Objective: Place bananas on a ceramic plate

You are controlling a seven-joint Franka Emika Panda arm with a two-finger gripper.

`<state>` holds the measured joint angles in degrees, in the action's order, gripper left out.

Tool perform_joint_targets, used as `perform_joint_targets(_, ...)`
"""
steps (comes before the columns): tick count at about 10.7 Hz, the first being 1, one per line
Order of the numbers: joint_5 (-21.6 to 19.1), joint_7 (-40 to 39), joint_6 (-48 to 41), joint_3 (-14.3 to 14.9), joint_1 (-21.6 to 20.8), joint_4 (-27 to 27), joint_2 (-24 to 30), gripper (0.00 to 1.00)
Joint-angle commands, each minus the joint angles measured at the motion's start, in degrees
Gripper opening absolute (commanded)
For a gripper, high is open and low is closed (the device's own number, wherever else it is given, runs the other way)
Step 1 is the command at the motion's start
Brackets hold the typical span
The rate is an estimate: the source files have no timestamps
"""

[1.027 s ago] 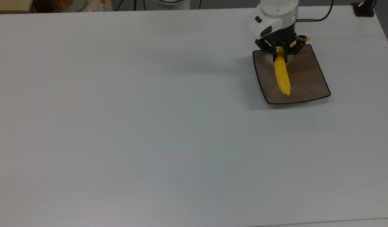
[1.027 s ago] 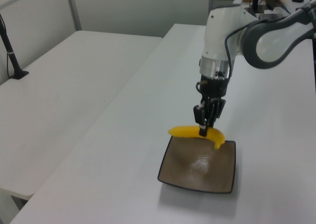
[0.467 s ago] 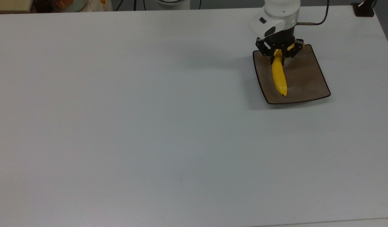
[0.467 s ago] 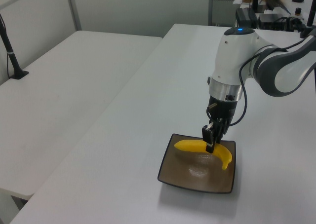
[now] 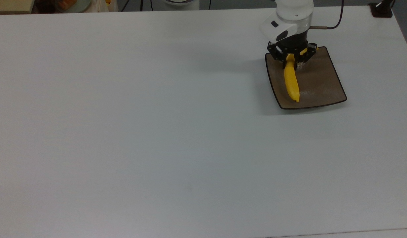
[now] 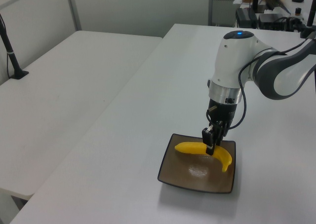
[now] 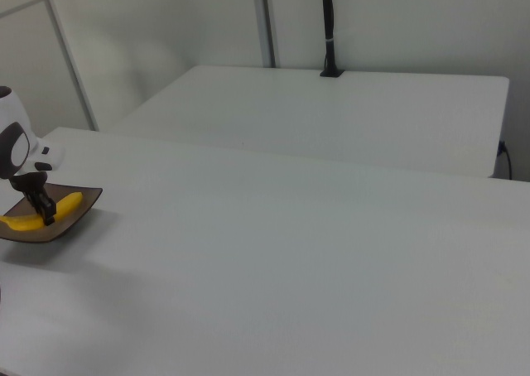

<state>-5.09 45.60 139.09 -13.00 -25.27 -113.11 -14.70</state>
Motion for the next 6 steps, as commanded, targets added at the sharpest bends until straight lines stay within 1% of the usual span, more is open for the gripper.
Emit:
perform_joint_targets(1,1.2,1.6,2.1,-0.1,-0.1,-1.1,0.2,0.22)
perform_joint_targets(2,1.2,1.6,2.1,-0.1,-0.1,-1.1,0.1,0.30)
perform_joint_targets(3,1.2,1.6,1.9,-0.1,-0.1,-1.0,0.2,0.59)
perform_joint_targets(4,1.2,1.7,1.2,-0.2,-0.1,-0.7,0.3,0.93)
perform_joint_targets(5,1.2,2.0,0.7,-0.2,0.0,-0.5,0.5,1.00)
perform_joint_targets(6,1.2,2.0,-0.4,-0.2,0.0,0.6,0.6,1.00)
